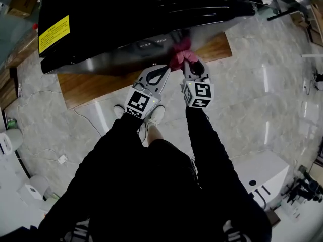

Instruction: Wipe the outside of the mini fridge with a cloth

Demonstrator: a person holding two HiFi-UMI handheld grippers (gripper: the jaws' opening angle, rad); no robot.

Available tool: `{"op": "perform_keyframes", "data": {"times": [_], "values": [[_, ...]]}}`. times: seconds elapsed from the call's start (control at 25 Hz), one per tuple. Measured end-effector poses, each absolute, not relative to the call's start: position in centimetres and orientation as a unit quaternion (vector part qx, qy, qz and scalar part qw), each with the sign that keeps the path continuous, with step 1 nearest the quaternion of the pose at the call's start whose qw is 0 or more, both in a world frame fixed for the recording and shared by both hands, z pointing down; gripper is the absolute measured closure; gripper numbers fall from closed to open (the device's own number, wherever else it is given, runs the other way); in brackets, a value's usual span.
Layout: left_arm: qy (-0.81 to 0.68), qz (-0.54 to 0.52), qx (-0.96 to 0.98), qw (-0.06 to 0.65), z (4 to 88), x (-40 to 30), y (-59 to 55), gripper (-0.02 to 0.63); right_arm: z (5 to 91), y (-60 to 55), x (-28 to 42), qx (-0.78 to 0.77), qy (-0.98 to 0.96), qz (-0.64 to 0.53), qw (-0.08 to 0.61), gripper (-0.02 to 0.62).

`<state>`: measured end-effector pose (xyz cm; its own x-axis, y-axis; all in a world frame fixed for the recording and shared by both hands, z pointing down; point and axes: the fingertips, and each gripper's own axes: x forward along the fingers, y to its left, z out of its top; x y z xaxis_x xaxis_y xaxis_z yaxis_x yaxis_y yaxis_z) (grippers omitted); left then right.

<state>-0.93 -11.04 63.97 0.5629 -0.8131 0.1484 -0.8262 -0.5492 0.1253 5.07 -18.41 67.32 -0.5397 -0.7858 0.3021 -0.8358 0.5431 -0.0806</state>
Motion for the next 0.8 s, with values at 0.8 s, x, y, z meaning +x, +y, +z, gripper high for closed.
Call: {"op": "perform_keyframes", "data": {"times": [0.8], "values": [[-0.454, 0.029, 0.886, 0.087, 56.6, -0.7, -7.1, 0.6, 56.8, -16.1, 10.3, 0.416, -0.901, 0.11, 0.047, 0.509]]}}
